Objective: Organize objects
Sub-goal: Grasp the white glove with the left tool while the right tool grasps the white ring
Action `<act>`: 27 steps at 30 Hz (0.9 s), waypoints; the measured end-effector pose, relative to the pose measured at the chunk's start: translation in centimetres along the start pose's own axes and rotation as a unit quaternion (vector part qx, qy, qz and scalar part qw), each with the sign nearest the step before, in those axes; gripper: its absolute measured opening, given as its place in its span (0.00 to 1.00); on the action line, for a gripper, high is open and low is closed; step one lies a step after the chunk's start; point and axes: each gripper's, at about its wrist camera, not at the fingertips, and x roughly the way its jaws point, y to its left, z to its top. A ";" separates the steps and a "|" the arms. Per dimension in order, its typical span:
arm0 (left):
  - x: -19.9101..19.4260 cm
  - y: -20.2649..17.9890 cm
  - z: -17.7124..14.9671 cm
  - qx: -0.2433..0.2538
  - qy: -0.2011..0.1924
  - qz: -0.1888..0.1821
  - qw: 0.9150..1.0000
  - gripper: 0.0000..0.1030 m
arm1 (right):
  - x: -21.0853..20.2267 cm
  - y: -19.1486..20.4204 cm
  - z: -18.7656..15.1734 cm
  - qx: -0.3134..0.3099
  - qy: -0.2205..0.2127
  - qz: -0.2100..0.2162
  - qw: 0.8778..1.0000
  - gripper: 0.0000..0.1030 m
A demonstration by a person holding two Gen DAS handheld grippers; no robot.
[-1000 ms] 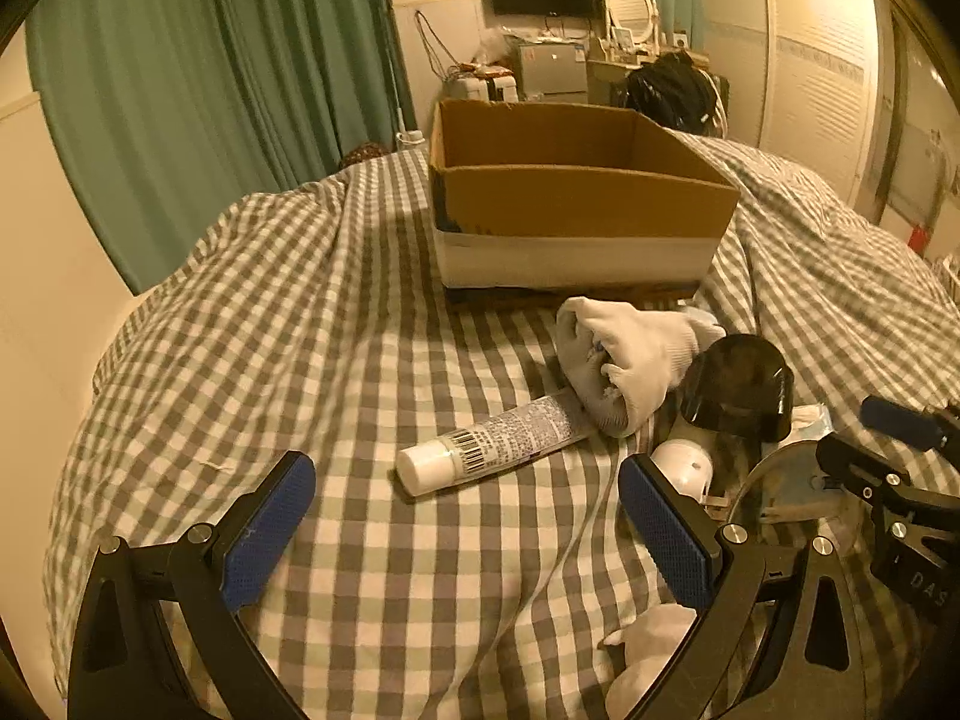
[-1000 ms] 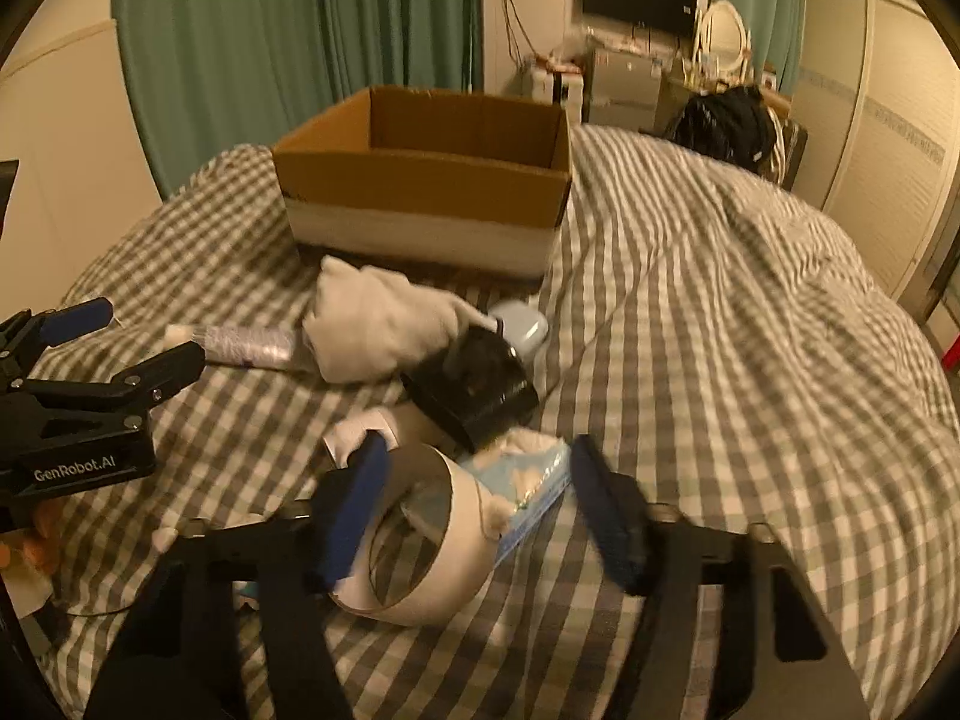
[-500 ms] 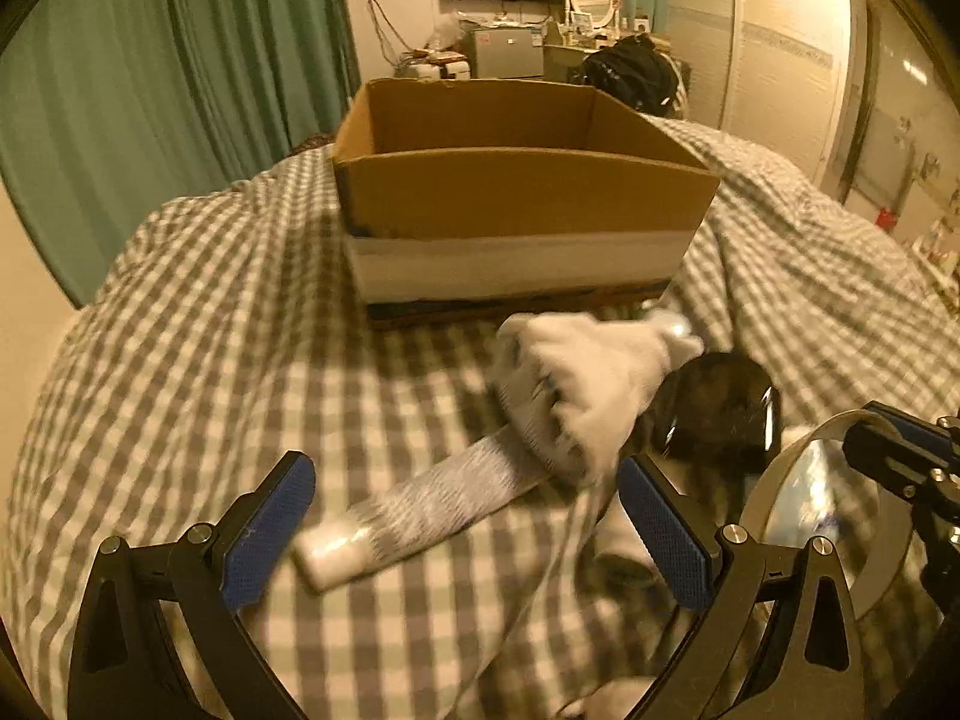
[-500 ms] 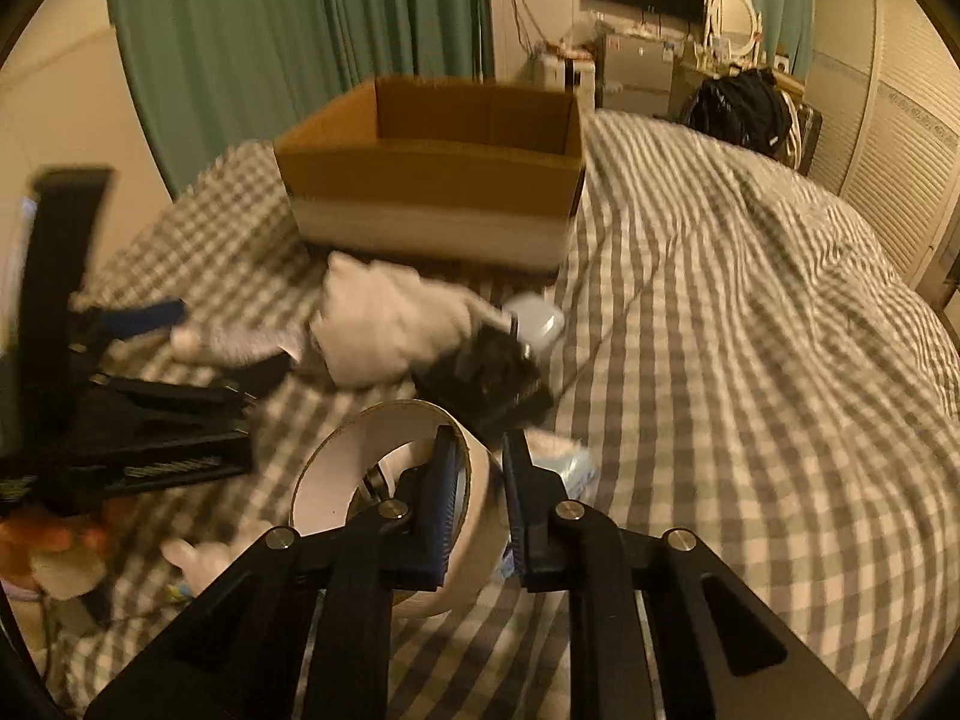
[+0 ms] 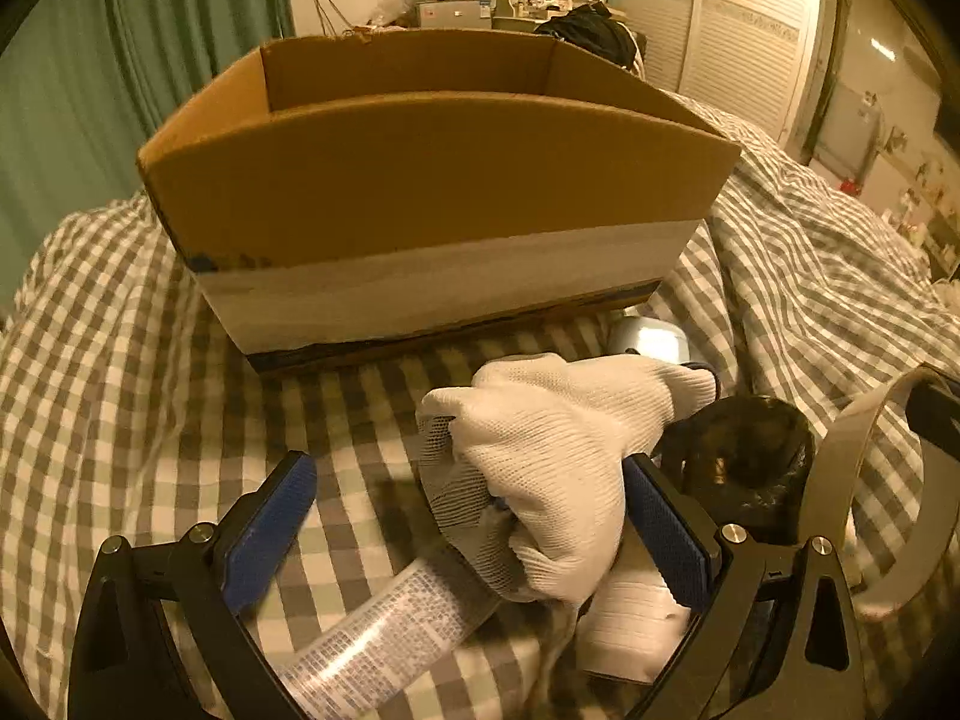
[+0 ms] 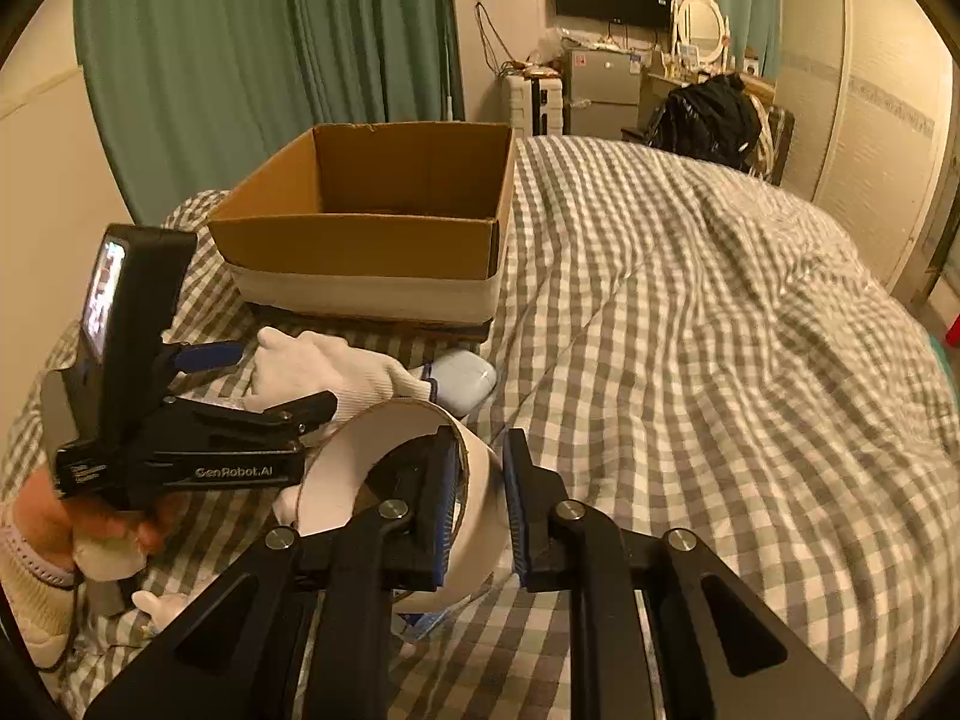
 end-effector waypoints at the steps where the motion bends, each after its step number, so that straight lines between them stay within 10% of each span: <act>1: 0.1 0.0 -0.1 -0.002 0.002 -0.008 1.000 0.96 | 0.1 -0.2 -0.1 0.002 0.001 0.001 1.000 0.14; 12: 0.6 -1.8 0.1 0.029 0.003 -0.047 0.998 0.54 | 0.7 -0.2 -0.2 0.005 0.008 -0.005 1.000 0.14; 27: -9.3 1.7 -0.2 -0.011 -0.072 0.021 0.997 0.50 | -3.7 1.7 1.0 -0.025 -0.053 -0.028 0.998 0.14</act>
